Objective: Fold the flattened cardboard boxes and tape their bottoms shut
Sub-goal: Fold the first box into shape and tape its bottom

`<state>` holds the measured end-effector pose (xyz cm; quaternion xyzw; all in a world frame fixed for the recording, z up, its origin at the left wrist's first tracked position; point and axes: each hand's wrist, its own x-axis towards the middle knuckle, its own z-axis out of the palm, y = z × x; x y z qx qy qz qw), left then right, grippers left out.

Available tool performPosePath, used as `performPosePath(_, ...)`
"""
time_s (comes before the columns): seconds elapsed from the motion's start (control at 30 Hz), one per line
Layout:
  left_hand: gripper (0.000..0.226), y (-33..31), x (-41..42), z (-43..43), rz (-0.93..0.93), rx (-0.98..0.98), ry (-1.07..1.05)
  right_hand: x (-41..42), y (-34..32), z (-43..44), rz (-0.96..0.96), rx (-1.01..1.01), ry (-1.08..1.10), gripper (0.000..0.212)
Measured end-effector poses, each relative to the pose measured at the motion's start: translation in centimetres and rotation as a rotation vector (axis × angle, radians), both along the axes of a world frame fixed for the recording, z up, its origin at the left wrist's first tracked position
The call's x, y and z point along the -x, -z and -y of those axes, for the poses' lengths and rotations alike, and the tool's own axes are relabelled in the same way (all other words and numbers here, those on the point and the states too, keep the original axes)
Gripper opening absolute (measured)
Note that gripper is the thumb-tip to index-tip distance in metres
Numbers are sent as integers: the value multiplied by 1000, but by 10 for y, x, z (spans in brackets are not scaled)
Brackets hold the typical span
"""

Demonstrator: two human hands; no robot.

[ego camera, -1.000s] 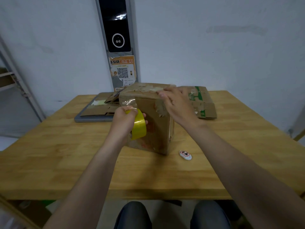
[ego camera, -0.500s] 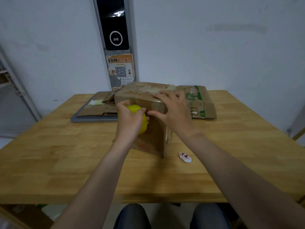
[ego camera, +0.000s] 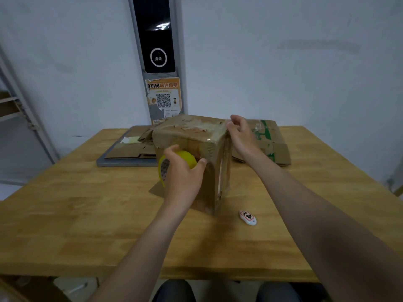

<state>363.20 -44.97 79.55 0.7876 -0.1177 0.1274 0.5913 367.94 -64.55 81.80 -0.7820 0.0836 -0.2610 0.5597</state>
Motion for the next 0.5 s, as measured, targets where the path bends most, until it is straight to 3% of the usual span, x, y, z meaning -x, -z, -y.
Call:
performPosePath(0.13,86,6,-7,-12,20,-6,-50,7,13,-8,-29,55,33,53)
performPosePath(0.27,75,12,-21,-33,80,33,-144,25,49,-20,8,73,-94,34)
performPosePath(0.4,65,27,-25,-49,141,9,-233,36,99,-37,-138,10,-152,23)
performPosePath(0.5,68,47,-24,-60,37,-39,-221,42,122,-44,-282,37,-203,34)
